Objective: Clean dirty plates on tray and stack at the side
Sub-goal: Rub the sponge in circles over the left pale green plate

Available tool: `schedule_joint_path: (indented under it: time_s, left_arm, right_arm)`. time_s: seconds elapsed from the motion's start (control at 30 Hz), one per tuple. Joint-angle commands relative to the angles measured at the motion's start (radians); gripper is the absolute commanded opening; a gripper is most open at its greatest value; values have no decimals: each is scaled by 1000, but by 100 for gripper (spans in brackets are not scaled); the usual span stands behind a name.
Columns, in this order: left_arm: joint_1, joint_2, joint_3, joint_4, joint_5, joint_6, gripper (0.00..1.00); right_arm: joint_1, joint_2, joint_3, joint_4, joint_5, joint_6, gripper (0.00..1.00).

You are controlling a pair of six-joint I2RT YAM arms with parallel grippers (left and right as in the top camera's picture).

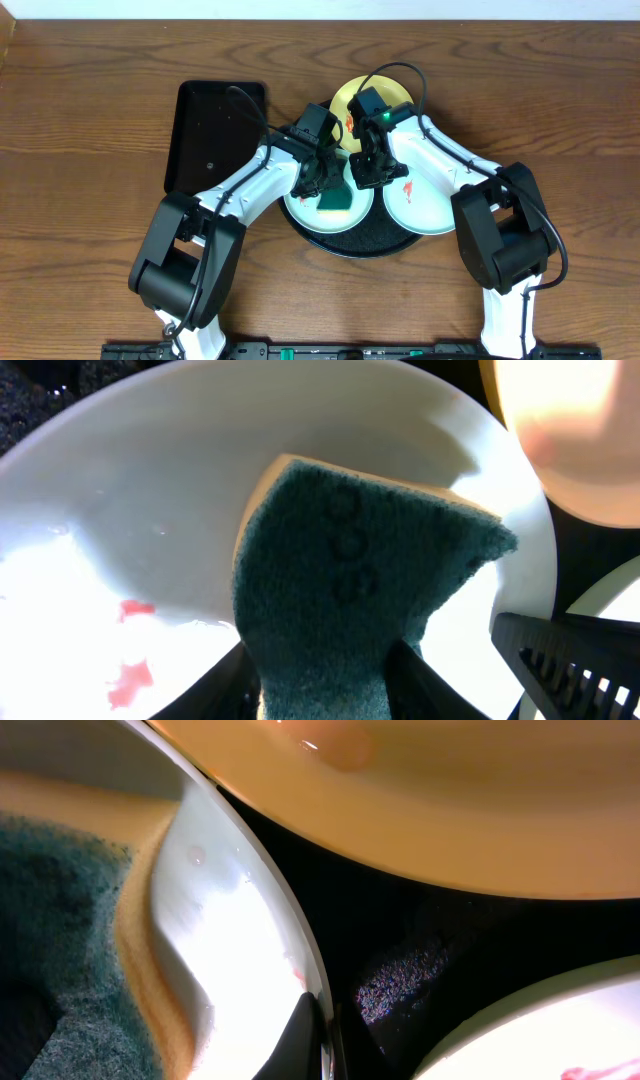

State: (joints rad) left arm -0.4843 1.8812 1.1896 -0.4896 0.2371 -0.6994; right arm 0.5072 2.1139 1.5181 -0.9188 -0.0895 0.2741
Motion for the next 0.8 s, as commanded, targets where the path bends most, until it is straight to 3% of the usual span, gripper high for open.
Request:
schedule_joint_path:
  time_s: [0.0, 0.1, 0.2, 0.77]
  left_arm:
    - [-8, -7, 3, -6, -18, 10, 38]
    - [-18, -7, 3, -6, -27, 10, 35]
    - [-28, -6, 3, -26, -84, 5, 22]
    - [-38, -5, -169, -23, -481, -230, 19]
  right_arm:
    - [13, 13, -8, -8, 29, -21, 1]
    - [13, 13, -8, -8, 29, -21, 1]
    - [13, 13, -8, -9, 29, -21, 1]
    - [14, 13, -8, -16, 29, -21, 1]
